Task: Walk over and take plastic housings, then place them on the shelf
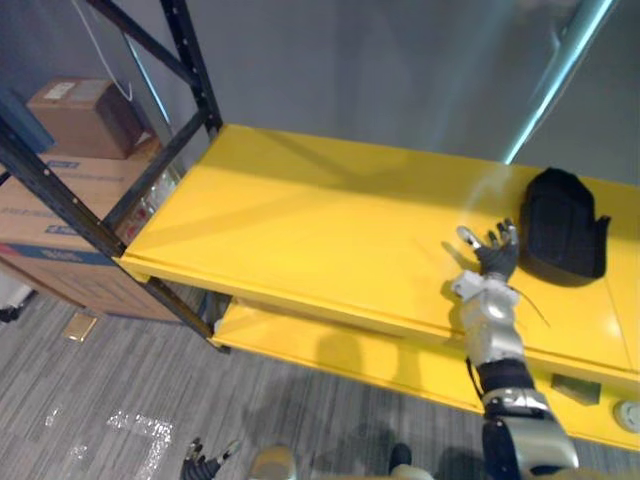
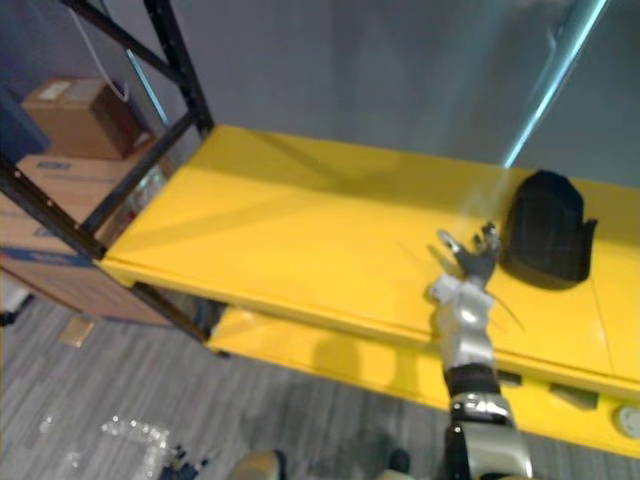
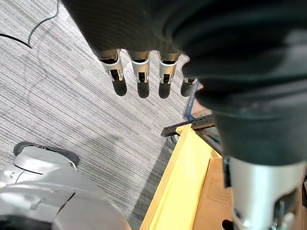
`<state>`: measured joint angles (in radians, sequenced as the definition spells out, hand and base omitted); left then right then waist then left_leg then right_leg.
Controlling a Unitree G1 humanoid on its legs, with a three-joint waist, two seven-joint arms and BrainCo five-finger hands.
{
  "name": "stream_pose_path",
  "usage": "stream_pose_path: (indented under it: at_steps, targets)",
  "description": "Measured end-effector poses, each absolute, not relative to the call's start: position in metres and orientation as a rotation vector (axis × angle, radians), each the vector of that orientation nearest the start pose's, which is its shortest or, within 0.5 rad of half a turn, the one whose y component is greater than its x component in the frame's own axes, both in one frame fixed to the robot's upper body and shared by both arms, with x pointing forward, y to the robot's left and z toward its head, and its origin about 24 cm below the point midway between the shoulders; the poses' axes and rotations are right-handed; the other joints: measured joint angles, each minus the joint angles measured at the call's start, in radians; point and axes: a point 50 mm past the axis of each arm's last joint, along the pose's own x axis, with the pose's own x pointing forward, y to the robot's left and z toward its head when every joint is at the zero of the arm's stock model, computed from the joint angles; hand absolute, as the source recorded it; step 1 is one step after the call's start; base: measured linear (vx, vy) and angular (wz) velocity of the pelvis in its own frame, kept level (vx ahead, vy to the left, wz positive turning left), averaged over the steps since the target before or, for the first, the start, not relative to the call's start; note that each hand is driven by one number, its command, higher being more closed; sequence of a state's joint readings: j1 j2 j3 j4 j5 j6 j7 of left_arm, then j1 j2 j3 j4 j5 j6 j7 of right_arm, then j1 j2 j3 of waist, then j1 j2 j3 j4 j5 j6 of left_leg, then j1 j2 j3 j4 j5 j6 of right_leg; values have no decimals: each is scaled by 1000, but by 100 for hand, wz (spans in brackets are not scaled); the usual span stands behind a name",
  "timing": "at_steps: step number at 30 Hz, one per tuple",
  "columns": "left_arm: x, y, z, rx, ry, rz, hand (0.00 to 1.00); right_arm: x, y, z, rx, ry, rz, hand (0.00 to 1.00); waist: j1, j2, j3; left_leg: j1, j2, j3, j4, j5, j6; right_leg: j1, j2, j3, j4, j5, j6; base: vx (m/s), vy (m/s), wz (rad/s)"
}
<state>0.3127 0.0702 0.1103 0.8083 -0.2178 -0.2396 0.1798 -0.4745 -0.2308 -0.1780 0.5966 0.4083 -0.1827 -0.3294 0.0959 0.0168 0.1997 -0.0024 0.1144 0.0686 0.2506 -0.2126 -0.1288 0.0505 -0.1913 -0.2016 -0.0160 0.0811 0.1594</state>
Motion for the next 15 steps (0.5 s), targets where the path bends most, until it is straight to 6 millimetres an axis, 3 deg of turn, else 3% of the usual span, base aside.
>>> stream_pose_path:
  at_steps: [15]
  targets:
    - [66,216,-140,-67,846,512,0,321,-253,66,247,-86,-608,0,-1,1,1,0,6,13,1,-1,0,-11,0,12,1,-1,-1,0,0,0]
